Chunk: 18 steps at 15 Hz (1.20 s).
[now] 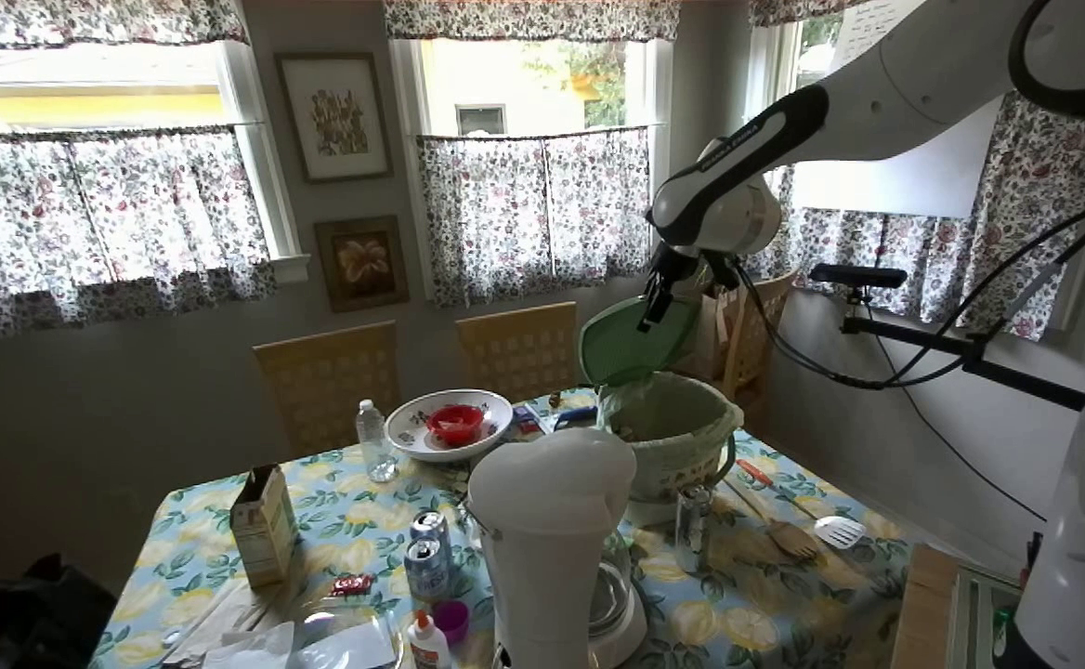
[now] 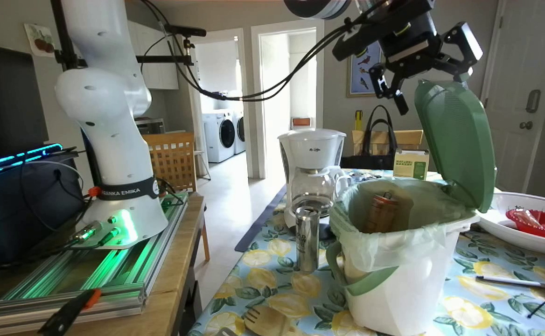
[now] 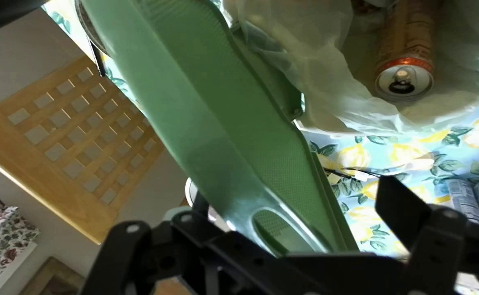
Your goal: Remove the can from the rubbish bin
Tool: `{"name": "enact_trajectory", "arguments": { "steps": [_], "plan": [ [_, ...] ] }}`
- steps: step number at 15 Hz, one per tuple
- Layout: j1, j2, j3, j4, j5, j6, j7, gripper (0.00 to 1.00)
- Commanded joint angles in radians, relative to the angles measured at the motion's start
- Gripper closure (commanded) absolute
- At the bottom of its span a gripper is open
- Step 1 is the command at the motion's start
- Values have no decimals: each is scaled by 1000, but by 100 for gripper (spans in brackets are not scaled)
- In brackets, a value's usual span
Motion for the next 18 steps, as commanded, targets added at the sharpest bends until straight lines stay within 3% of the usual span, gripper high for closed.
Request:
{"name": "enact_trajectory", "arguments": {
  "steps": [1,7,14,18],
  "plan": [
    [-60,15,75,42,20,-58,51,0],
    [-79,21,120,52,-57,-92,266,0],
    [-80,34,133,59,-288,-137,605,0],
    [-77,31,149,72,-306,-230,674,0]
  ]
}}
